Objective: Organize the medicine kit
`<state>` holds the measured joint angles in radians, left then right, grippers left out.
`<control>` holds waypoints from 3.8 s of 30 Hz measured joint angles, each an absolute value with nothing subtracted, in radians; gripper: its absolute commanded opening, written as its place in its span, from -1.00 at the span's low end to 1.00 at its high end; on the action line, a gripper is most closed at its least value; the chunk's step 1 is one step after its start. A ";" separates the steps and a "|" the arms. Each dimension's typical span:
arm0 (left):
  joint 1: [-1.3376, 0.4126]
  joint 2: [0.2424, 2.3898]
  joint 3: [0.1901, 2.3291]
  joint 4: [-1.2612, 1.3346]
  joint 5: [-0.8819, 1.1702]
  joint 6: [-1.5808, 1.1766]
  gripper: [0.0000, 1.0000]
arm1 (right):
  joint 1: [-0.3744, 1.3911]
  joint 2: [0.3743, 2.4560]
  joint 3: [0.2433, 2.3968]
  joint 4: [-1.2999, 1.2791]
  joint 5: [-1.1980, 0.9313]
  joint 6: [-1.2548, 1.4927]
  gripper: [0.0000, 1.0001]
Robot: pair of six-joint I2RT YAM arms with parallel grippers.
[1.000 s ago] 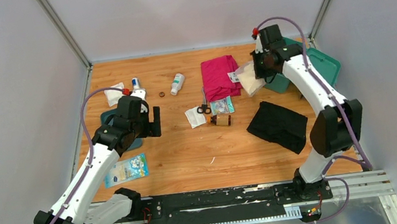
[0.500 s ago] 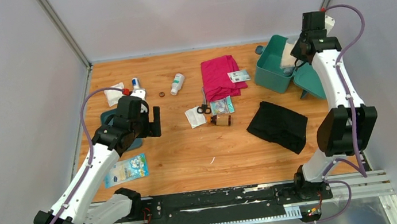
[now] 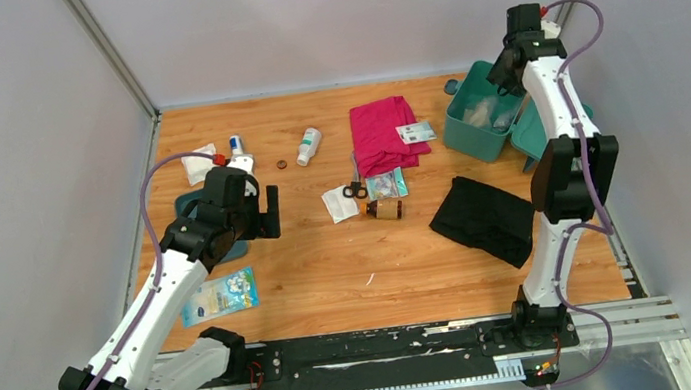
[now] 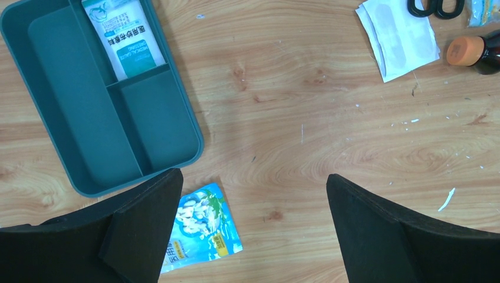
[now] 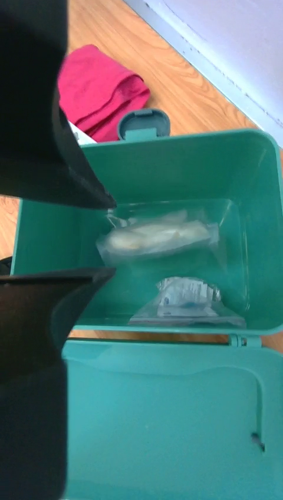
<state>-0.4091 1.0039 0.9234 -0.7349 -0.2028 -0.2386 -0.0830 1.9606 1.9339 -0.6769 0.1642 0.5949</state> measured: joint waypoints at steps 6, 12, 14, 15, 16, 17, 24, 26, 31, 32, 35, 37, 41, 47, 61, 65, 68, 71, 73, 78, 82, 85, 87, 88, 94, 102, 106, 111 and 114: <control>-0.409 1.004 0.923 -0.735 -0.202 -0.239 0.97 | -0.083 1.965 1.956 -0.764 0.237 0.534 0.00; -0.409 1.004 0.923 -0.735 -0.202 -0.239 0.97 | -0.030 1.816 1.837 -0.719 0.195 0.444 0.00; -0.409 1.004 0.923 -0.735 -0.202 -0.239 0.97 | 0.028 1.763 1.805 -0.693 0.170 0.414 0.01; -0.409 1.004 0.923 -0.735 -0.202 -0.239 0.97 | 0.075 1.732 1.780 -0.674 0.146 0.397 0.02; -0.409 1.004 0.923 -0.735 -0.202 -0.239 0.97 | 0.107 1.713 1.761 -0.660 0.127 0.387 0.04; -0.409 1.004 0.923 -0.735 -0.202 -0.239 0.97 | 0.146 1.692 1.732 -0.637 0.096 0.373 0.08; -0.409 1.004 0.923 -0.735 -0.202 -0.239 0.97 | 0.290 1.635 1.481 -0.511 -0.093 0.310 0.26; -0.409 1.005 0.923 -0.735 -0.202 -0.239 0.97 | 0.304 1.639 1.430 -0.487 -0.145 0.298 0.27; -0.409 1.005 0.923 -0.735 -0.202 -0.239 0.96 | 0.316 1.641 1.360 -0.428 -0.233 0.291 0.28; -0.409 1.005 0.923 -0.735 -0.202 -0.239 0.96 | 0.316 1.643 1.350 -0.417 -0.243 0.291 0.28; -0.409 1.002 0.923 -0.735 -0.202 -0.239 0.96 | 0.317 1.662 1.335 -0.395 -0.266 0.290 0.28; -0.409 0.994 0.924 -0.735 -0.202 -0.247 0.96 | 0.317 1.685 1.330 -0.382 -0.279 0.285 0.27; -0.409 0.953 0.926 -0.720 -0.182 -0.290 0.96 | 0.319 1.741 1.311 -0.365 -0.295 0.268 0.26; -0.410 0.913 0.910 -0.624 -0.134 -0.361 0.96 | 0.321 1.789 1.301 -0.358 -0.300 0.247 0.23; -0.410 0.959 0.825 -0.409 -0.052 -0.487 0.96 | 0.321 1.930 1.304 -0.315 -0.358 0.245 0.10; -0.409 0.990 0.825 -0.391 -0.052 -0.487 0.96 | 0.321 1.938 1.304 -0.296 -0.376 0.249 -0.02; -0.409 1.001 0.825 -0.389 -0.052 -0.485 0.96 | 0.321 1.942 1.304 -0.273 -0.395 0.256 -0.12; -0.409 1.009 0.825 -0.391 -0.057 -0.483 0.96 | 0.321 1.951 1.304 -0.253 -0.408 0.267 -0.22; -0.409 1.014 0.825 -0.396 -0.064 -0.480 0.96 | 0.321 1.964 1.308 -0.240 -0.417 0.273 -0.31; -0.409 1.015 0.826 -0.410 -0.078 -0.473 0.96 | 0.321 1.990 1.325 -0.217 -0.434 0.288 -0.65; -0.409 1.014 0.834 -0.439 -0.092 -0.462 0.96 | 0.321 1.991 1.339 -0.201 -0.437 0.295 -0.99; -0.409 1.006 0.849 -0.468 -0.106 -0.451 0.96 | 0.321 1.980 1.338 -0.201 -0.437 0.296 -1.00; -0.409 0.993 0.859 -0.484 -0.120 -0.440 0.96 | 0.321 1.955 1.333 -0.201 -0.435 0.296 -1.00; -0.409 0.986 0.865 -0.495 -0.127 -0.434 0.96 | 0.321 1.929 1.328 -0.202 -0.434 0.296 -1.00; -0.409 0.948 0.896 -0.559 -0.184 -0.382 0.97 | 0.321 1.724 1.319 -0.233 -0.400 0.294 -1.00; -0.409 0.915 0.898 -0.652 -0.241 -0.317 0.98 | 0.319 1.482 1.340 -0.334 -0.214 0.286 -1.00; -0.409 0.896 0.898 -0.675 -0.249 -0.298 1.00 | 0.288 1.435 1.387 -0.393 -0.108 0.286 -1.00; -0.409 0.902 0.898 -0.688 -0.248 -0.284 0.99 | 0.187 1.434 1.456 -0.450 0.008 0.292 -1.00; -0.409 0.920 0.898 -0.691 -0.248 -0.280 0.99 | 0.134 1.457 1.505 -0.486 0.084 0.292 -1.00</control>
<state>-0.4091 0.9199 0.8978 -0.6907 -0.2478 -0.2798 0.1345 1.4570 1.5047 -0.4858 0.0845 0.2920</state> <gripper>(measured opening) 0.997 0.012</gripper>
